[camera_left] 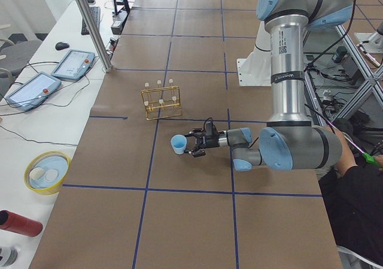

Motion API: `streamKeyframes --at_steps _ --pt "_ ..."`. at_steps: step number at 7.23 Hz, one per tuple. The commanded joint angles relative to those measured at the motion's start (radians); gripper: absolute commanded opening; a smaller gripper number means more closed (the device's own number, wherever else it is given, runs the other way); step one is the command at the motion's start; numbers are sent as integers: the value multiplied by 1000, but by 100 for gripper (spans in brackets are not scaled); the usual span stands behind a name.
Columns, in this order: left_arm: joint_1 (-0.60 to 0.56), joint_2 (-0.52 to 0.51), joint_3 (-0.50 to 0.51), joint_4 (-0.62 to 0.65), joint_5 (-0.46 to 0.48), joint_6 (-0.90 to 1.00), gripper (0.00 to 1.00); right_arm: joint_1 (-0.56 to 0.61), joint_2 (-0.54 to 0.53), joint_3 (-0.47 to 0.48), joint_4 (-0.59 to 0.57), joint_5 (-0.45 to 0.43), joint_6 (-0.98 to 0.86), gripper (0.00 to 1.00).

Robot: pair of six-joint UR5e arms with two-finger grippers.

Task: Hang cup on cup holder
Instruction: 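Close the left gripper on the light blue cup's rim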

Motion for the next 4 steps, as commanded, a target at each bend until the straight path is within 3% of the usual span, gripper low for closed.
streamKeyframes --at_steps 1,4 --pt "-46 -22 3 3 -22 0 100 0 0 0 0 0 0 100" --pt "-149 -112 97 4 -22 0 99 0 0 0 0 0 0 100"
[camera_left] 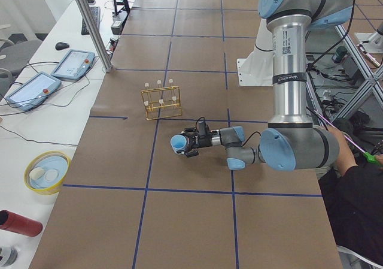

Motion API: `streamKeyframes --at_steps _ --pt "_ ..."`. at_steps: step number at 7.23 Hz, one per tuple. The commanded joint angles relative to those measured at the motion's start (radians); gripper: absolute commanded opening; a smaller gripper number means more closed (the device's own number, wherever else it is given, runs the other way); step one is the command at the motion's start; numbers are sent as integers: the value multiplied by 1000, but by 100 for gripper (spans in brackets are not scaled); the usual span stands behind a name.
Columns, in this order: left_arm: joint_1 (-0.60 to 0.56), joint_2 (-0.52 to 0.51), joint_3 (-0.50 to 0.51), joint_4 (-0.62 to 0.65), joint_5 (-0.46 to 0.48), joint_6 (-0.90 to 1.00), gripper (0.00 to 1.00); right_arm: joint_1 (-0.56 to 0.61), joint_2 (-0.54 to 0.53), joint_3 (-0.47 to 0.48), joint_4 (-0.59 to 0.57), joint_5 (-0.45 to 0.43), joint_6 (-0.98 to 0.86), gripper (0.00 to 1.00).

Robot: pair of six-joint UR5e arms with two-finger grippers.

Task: Hang cup on cup holder
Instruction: 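Close the left gripper on the light blue cup's rim, then lift the cup with the left gripper and tilt it sideways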

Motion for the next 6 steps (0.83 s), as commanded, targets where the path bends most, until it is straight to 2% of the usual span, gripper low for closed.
streamKeyframes --at_steps 1,6 --pt "-38 -75 67 2 0 -4 99 0 0 0 0 0 0 100" --pt "-20 -84 104 5 -23 -63 99 0 0 0 0 0 0 100"
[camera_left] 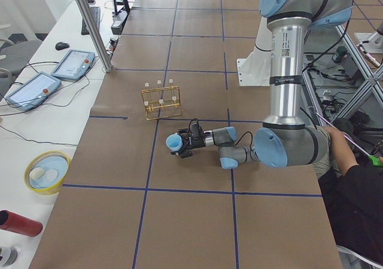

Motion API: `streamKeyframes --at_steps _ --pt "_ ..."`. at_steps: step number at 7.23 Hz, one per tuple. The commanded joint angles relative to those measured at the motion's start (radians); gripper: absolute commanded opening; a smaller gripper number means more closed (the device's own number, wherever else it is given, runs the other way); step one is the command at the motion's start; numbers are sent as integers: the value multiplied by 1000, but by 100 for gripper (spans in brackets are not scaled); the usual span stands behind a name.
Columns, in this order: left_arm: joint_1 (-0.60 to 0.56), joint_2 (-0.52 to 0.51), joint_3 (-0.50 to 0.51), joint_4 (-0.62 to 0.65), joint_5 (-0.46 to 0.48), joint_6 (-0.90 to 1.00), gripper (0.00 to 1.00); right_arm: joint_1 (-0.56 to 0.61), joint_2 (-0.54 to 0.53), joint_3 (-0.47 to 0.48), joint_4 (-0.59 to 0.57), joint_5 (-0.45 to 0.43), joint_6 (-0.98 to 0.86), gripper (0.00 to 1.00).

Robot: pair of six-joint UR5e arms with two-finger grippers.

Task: Hang cup on cup holder
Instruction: 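Lift the cup with the left gripper and tilt it sideways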

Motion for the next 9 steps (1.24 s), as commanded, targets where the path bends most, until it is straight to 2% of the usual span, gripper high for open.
streamKeyframes --at_steps 1,3,4,5,6,7,9 --pt "23 -1 6 0 -4 -25 99 0 0 0 0 0 0 100" --pt "26 -1 5 -3 -31 -28 95 0 2 0 0 0 0 100" --pt "30 -1 5 -4 -41 -47 82 0 0 0 0 0 0 100" --pt "30 2 -1 -6 -54 -47 39 0 0 0 0 0 0 100" --pt "29 5 -12 -7 -62 -47 8 0 0 0 0 0 0 100" --pt "29 13 -31 -9 -82 -44 0 0 0 0 0 0 0 100" --pt "26 16 -67 -9 -82 -32 0 0 0 0 0 0 0 100"
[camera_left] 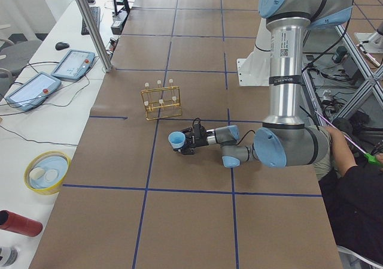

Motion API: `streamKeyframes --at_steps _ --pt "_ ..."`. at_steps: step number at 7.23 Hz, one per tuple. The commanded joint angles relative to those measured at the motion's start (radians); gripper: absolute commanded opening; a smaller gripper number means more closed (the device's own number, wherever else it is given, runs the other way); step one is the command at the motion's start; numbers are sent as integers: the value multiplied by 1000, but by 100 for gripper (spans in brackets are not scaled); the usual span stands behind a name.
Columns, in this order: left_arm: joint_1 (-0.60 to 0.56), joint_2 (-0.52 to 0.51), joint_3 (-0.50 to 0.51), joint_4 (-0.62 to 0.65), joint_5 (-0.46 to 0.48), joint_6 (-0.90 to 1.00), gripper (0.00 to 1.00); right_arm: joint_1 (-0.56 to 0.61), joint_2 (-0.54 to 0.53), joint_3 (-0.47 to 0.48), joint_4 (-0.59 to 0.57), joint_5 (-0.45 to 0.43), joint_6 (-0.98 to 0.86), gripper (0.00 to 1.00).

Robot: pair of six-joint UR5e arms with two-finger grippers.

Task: Hang cup on cup holder
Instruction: 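Lift the cup with the left gripper and tilt it sideways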

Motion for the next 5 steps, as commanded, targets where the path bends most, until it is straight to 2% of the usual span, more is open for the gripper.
streamKeyframes --at_steps 1,3,5 --pt "-5 24 -68 0 -2 41 0 0 0 0 0 0 0 100" --pt "-31 111 -200 0 -4 229 0 0 2 0 0 0 0 100" --pt "-70 151 -335 1 -2 484 0 0 0 0 0 0 0 100"
